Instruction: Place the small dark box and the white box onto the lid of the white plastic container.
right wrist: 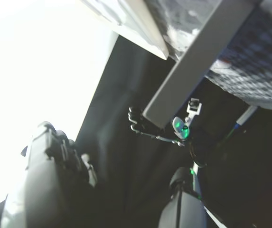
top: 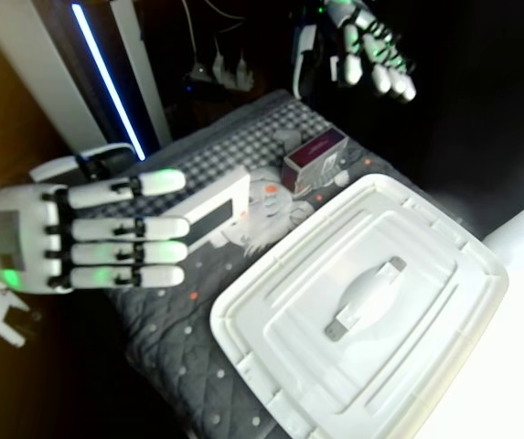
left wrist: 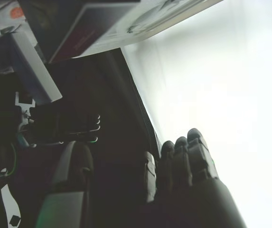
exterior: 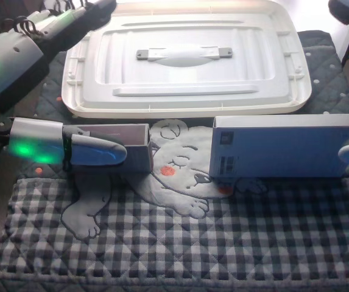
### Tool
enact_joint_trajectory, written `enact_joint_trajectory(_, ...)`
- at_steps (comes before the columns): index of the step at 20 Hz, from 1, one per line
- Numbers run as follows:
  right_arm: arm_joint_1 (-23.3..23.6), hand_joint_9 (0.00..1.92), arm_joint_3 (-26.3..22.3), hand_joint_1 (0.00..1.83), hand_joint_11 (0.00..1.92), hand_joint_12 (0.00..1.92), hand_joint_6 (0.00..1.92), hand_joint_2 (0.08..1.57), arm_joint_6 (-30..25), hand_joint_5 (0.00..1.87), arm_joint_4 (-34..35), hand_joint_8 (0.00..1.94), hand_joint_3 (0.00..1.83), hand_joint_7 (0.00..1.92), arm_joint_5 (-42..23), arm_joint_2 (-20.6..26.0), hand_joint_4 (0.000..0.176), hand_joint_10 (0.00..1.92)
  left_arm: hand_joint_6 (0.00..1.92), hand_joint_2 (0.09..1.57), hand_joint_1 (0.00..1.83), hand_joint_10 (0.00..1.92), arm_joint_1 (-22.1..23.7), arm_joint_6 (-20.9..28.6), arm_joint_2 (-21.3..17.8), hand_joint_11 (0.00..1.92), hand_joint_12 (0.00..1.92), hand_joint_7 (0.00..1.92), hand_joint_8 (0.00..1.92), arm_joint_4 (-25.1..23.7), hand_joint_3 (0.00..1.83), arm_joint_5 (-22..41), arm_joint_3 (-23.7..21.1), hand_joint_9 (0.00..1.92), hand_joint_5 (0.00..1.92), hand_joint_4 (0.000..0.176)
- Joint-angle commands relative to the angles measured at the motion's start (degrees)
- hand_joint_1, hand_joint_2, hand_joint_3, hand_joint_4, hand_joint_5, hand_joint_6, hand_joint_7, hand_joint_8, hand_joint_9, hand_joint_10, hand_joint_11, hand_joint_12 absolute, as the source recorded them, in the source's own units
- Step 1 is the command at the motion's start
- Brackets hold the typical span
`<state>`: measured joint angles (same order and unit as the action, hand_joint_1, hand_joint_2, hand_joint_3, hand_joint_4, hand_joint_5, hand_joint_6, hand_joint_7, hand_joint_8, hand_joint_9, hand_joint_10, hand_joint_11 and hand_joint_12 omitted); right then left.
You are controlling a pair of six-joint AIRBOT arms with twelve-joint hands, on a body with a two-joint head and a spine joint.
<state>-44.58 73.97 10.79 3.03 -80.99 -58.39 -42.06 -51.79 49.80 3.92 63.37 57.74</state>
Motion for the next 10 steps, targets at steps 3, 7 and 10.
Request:
enact_joint_trajectory(3, 0.1, 0.00, 0.6, 0.72, 0.01, 0.01, 0.00, 0.62, -0.1, 0.02, 2.1, 0.00, 0.05, 0.12, -6.4, 0.4, 0.019, 0.00, 0.00, 0.71, 0.52, 0.01, 0.8, 0.2, 0.4, 0.00, 0.71, 0.16, 0.02, 0.5, 0.00, 5.6, 0.5, 0.26, 0.00, 0.058)
enact_joint_trajectory(7, 0.5, 0.01, 2.0, 0.76, 0.03, 0.02, 0.02, 0.60, -0.1, 0.06, 1.2, 0.01, 0.03, 0.14, -2.4, -1.0, 0.001, 0.00, 0.00, 0.72, 0.62, 0.00, 1.4, 0.3, 1.4, 0.00, 0.67, 0.10, 0.00, 0.2, 0.00, 2.2, 1.6, 0.24, 0.00, 0.066)
enact_joint_trajectory(10, 1.7, 0.02, 2.9, 0.82, 0.04, 0.02, 0.02, 0.60, -0.1, 0.09, -0.3, 0.00, 0.02, 0.13, 0.5, -1.8, 0.004, 0.00, 0.00, 0.78, 0.44, 0.01, 1.8, 0.8, 2.0, 0.00, 0.90, 0.11, 0.01, -0.3, 0.01, -0.6, 2.5, 0.27, 0.00, 0.022)
